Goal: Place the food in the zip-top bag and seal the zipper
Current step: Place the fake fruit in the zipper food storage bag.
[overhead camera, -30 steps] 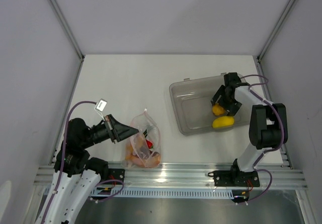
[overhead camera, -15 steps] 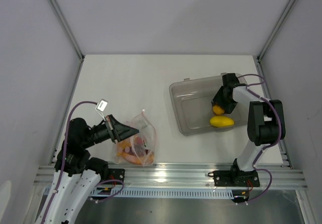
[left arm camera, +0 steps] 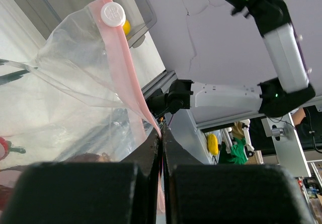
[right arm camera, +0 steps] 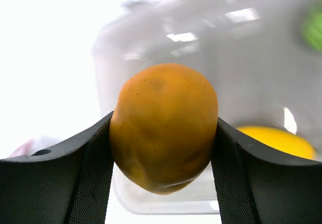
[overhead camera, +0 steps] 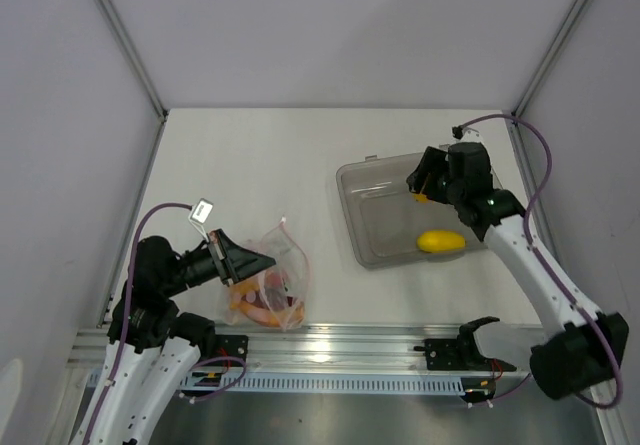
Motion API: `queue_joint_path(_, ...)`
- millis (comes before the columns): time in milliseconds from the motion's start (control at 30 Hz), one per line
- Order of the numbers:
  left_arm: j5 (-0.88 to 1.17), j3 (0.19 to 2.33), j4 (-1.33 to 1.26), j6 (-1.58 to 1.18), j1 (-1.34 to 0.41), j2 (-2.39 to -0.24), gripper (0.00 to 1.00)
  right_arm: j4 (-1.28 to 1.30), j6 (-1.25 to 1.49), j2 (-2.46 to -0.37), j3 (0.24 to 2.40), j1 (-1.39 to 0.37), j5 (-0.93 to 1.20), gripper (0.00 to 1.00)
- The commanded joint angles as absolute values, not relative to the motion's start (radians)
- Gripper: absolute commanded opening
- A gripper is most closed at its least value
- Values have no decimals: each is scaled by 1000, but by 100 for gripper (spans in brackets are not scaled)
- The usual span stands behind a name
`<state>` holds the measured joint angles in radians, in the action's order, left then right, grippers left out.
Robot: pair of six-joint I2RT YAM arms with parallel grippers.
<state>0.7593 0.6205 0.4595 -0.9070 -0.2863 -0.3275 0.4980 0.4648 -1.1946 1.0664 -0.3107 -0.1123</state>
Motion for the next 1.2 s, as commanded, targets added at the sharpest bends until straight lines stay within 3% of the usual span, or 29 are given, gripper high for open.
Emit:
queue_joint_path(0, 746, 623, 440, -899, -291, -321, 0, 359, 353, -1024, 1023, -441, 49, 0)
queue_joint_path(300, 747, 649, 442, -922, -291, -314, 1, 172, 311, -764, 922, -831, 268, 5)
queue_joint_path(467, 746, 660, 443, -927, -291, -321, 0, 123, 287, -831, 937, -1064, 262, 6)
queue_joint_path(633, 756, 664, 440, -942, -291, -319, 1, 123, 213, -957, 994, -1273, 92, 7)
queue_joint_path(1167, 770, 658, 430, -997, -291, -301, 1, 42, 330, -1268, 1126, -1321, 8, 7)
